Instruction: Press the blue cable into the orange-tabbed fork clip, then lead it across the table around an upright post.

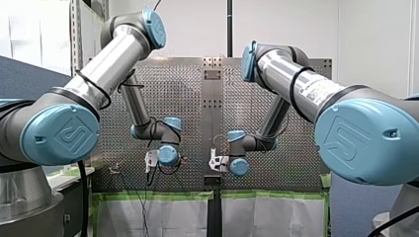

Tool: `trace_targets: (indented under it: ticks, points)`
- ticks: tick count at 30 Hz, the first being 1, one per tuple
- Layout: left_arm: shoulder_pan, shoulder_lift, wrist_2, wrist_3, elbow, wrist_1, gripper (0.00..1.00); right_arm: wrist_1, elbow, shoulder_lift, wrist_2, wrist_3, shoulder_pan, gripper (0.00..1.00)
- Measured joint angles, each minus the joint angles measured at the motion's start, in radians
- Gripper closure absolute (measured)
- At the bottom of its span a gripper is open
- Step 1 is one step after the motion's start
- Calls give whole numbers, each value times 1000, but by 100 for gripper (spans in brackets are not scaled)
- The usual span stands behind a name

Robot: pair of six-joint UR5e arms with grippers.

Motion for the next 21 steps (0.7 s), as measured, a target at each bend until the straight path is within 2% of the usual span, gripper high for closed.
trace_targets:
  ticks: [4, 9, 21]
  points:
    - [0, -11, -27, 6, 37, -28, 0, 1, -1, 0, 0, -1, 0, 100]
    - [1, -13, -29, 24, 79, -47, 0, 0, -1, 2, 0, -2, 5, 100]
    - [9, -15, -36, 89, 100, -81, 0, -1, -2, 2, 0, -3, 5, 100]
